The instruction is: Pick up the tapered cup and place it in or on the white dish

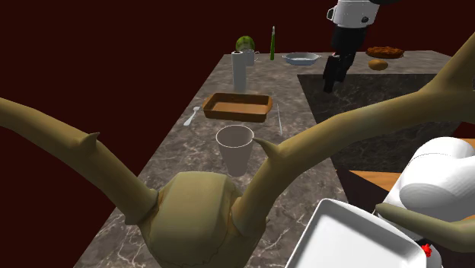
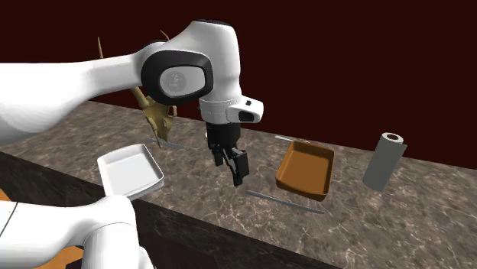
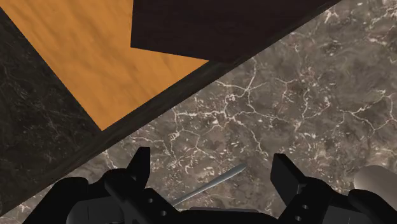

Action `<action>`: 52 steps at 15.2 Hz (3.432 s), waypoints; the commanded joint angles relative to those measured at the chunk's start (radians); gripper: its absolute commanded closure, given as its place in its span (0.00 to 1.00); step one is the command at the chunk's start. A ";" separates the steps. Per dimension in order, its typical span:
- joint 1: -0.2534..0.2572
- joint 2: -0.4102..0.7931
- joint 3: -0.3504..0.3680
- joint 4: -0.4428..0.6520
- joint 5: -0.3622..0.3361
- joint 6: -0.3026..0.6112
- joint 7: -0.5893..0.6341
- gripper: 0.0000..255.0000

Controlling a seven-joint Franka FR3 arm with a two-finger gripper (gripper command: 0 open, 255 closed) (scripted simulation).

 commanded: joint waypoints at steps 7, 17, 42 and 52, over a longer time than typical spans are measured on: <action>0.057 0.101 0.079 0.008 0.101 0.080 0.080 0.00; 0.143 0.321 0.204 0.098 0.237 0.212 0.193 0.00; 0.193 0.491 0.290 0.111 0.300 0.383 0.253 1.00; 0.192 0.486 0.287 0.147 0.297 0.343 0.257 1.00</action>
